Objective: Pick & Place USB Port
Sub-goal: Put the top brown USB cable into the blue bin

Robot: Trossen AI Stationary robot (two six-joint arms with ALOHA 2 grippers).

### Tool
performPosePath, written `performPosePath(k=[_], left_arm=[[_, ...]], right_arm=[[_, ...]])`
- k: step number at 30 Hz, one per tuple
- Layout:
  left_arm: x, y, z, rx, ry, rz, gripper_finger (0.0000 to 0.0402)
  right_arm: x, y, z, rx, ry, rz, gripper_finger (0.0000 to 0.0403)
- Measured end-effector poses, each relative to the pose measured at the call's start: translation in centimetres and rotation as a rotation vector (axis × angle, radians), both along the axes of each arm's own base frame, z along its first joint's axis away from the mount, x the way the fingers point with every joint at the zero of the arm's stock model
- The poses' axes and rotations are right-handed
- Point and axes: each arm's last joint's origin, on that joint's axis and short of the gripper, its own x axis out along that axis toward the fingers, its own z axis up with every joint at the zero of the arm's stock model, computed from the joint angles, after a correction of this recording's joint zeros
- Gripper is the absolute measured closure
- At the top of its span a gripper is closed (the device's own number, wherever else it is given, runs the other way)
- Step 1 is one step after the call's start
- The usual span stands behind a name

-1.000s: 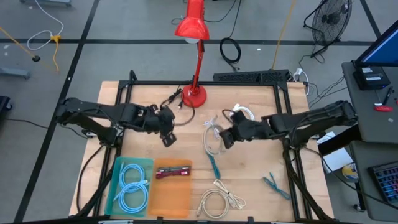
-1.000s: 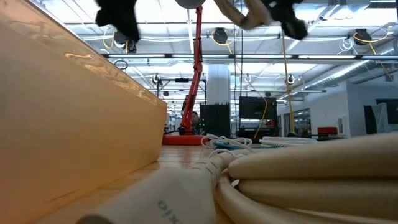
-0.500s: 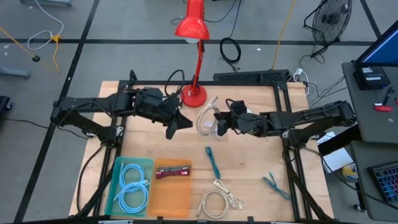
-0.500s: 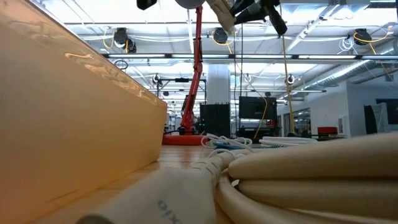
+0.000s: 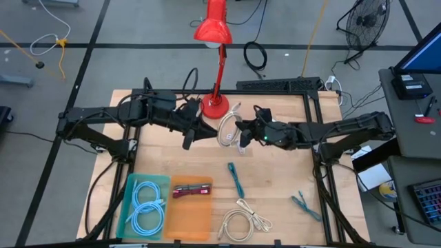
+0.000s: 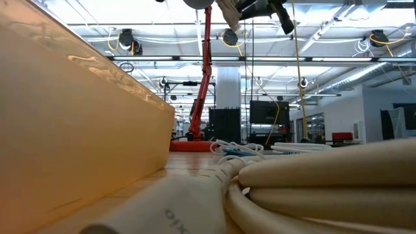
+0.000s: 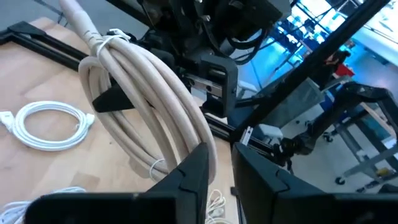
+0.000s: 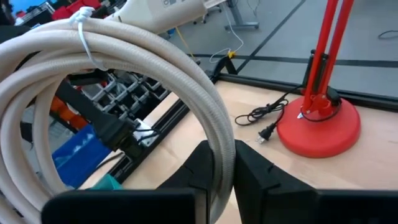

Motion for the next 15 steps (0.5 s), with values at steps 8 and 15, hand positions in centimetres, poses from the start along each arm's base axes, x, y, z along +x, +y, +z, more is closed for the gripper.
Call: performPosePath(k=[8,15], left_arm=[[0.1,0.4,0.0,-0.030,0.003,0.060,0.0201],[0.8,0.4,-0.4,-0.034,0.012,0.061,0.0125]], right_arm=[[0.8,-1.5,-0.8,0.038,0.008,-0.025,0.0375],[2.5,-1.9,-2.0,0.065,-0.008,0.006,0.0375]])
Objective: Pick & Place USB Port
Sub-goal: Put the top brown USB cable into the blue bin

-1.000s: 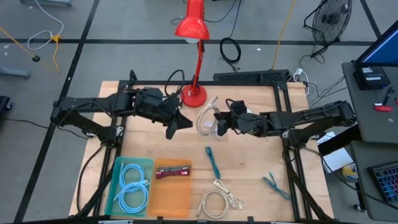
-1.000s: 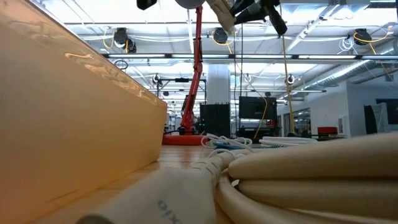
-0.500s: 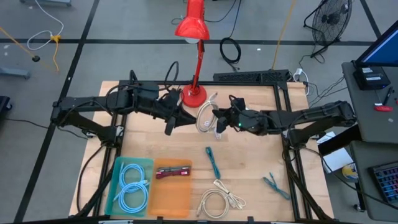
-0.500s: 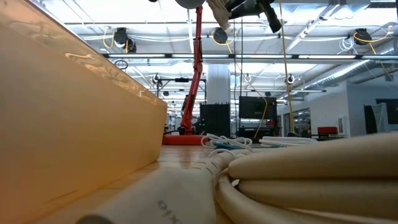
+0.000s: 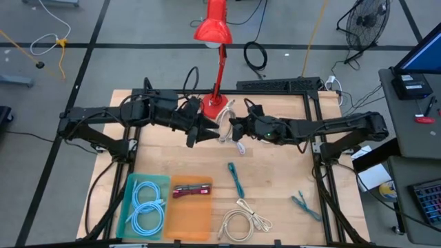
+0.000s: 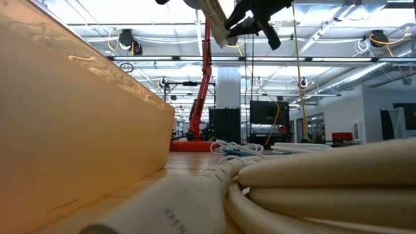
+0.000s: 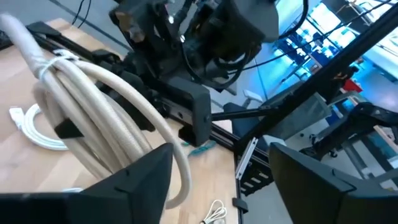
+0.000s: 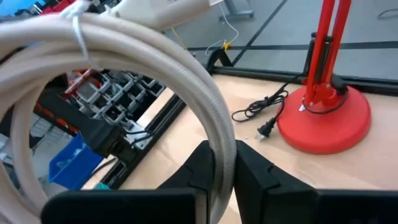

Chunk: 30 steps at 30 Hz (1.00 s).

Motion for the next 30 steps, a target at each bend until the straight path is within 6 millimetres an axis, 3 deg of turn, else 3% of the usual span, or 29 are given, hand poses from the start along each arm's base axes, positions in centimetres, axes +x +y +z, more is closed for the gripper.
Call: performPosePath(k=[5,10,16,19,23,30], left_arm=[[0.0,-0.1,-0.4,-0.036,0.038,-0.032,0.0118],[-0.9,-0.2,-0.2,-0.039,0.066,-0.040,0.0139],[-3.4,0.4,-0.8,0.029,0.238,0.124,0.0178],[-3.6,0.8,-0.3,0.023,0.203,0.153,0.0184],[-3.2,1.1,0.1,-0.002,0.137,0.111,0.0178],[-0.3,1.4,-0.2,-0.087,0.031,0.032,0.0140]], right_arm=[[0.1,0.1,-0.5,0.017,0.027,0.010,0.0376],[-0.4,0.1,-0.2,0.014,0.043,0.008,0.0376],[-0.7,0.4,0.8,0.023,-0.023,0.013,0.0376],[-0.8,0.7,0.9,0.020,-0.020,0.028,0.0376],[-0.9,0.9,1.1,0.019,-0.035,0.031,0.0376],[-0.8,0.6,1.0,0.007,-0.028,0.023,0.0376]])
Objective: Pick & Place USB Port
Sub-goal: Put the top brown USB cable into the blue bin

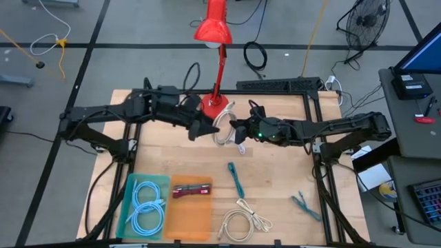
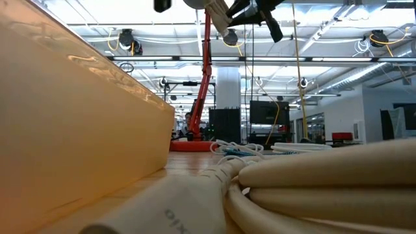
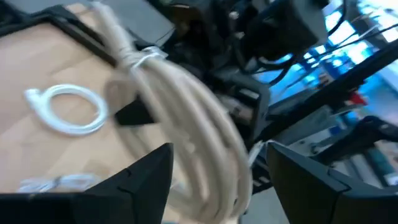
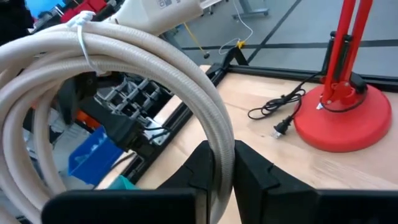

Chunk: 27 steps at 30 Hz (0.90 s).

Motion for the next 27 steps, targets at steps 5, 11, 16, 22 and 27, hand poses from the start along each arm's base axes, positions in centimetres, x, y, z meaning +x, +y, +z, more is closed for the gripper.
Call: performPosePath(k=[5,11,16,22,27], left_arm=[[1.3,-0.1,-1.4,-0.036,0.059,-0.020,0.0123],[1.0,-0.3,-1.9,0.019,0.130,0.092,0.0143],[0.8,-0.4,-2.3,0.058,0.170,0.155,0.0184],[1.2,-0.2,-2.7,0.075,0.194,0.213,0.0212],[1.5,0.0,-3.0,0.098,0.206,0.273,0.0222]], right_arm=[[-0.3,-0.9,-0.7,0.009,0.076,-0.048,0.0376],[-1.0,-1.4,-1.8,0.041,0.175,-0.134,0.0376],[-0.7,-1.4,-1.8,0.033,0.151,-0.150,0.0376],[-0.6,-1.4,-1.8,0.032,0.151,-0.146,0.0376],[-0.6,-1.4,-1.8,0.029,0.146,-0.143,0.0376]])
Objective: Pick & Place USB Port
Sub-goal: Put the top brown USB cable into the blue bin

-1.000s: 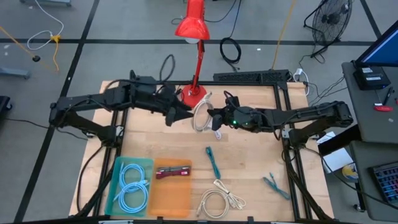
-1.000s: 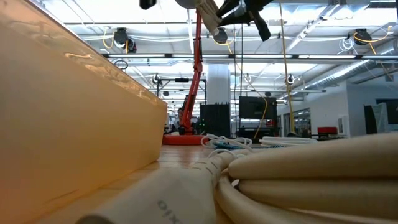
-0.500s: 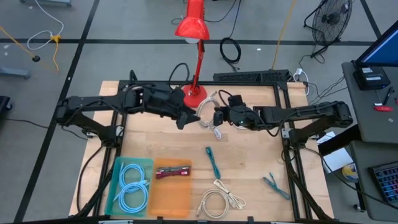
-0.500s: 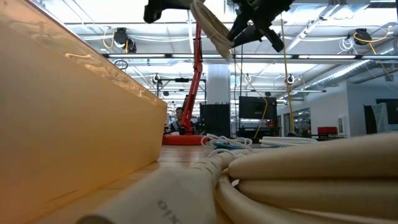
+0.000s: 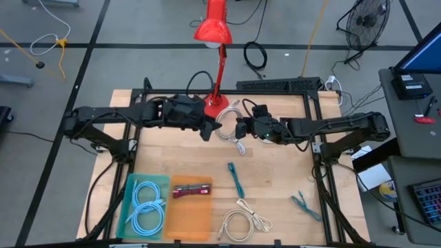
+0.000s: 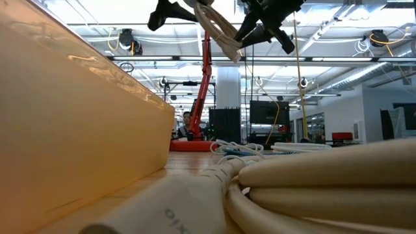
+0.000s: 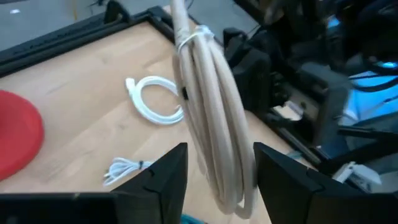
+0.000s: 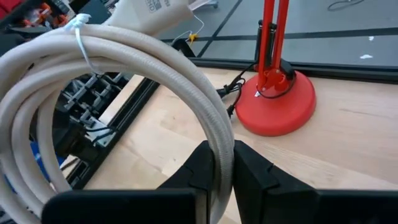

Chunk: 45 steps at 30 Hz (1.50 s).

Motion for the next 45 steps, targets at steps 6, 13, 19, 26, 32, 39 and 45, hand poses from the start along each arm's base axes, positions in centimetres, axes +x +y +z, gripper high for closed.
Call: performPosePath(k=[6,13,19,26,32,39,45], left_arm=[[0.4,0.1,-1.0,-0.027,0.054,0.027,0.0254],[0.0,0.0,-1.5,-0.048,0.121,0.001,0.0383],[-3.0,-1.1,0.7,-0.106,0.081,0.006,0.0388],[-8.9,-5.1,3.4,-0.301,0.052,0.019,0.0388],[-12.1,-11.1,2.8,-0.534,0.137,0.089,0.0388],[-13.6,-19.9,-1.4,-0.699,0.249,0.314,0.0389],[-14.5,-26.5,-5.1,-0.818,0.374,0.334,0.0389]], right_arm=[[0.3,0.3,0.5,-0.033,-0.034,0.032,0.0376],[1.0,0.8,1.6,-0.045,-0.128,0.223,0.0312],[0.5,1.6,2.7,0.066,-0.199,0.485,0.0254],[-1.5,3.1,4.6,0.134,-0.247,0.730,0.0234],[-4.3,3.5,5.7,0.076,-0.191,0.788,0.0233],[-7.2,3.2,6.4,0.011,-0.109,0.816,0.0233],[-8.4,3.9,6.8,-0.015,-0.104,0.856,0.0232]])
